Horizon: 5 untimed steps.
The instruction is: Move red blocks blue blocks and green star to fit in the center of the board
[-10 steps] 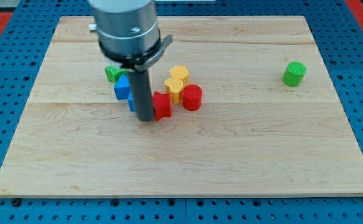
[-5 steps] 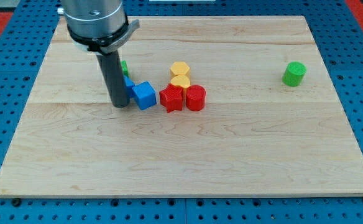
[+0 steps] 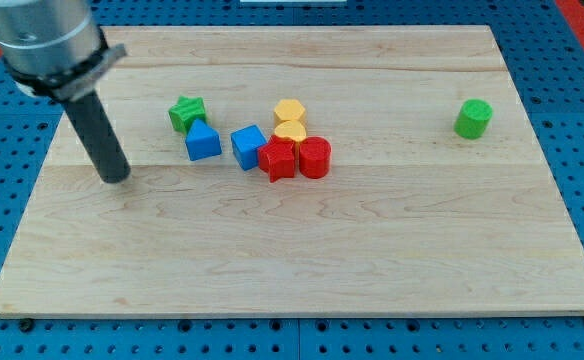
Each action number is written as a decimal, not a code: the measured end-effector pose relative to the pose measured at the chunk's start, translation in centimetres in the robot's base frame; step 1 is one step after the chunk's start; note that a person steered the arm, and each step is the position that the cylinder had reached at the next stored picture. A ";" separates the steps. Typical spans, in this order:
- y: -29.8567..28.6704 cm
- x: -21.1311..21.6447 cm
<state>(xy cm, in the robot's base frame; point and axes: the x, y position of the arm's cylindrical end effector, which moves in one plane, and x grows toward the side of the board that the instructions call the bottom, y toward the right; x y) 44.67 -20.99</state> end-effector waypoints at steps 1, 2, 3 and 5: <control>2.8 -3.1; 6.5 -3.2; 8.5 -3.3; 12.0 -3.9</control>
<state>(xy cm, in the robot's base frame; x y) 40.74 -8.99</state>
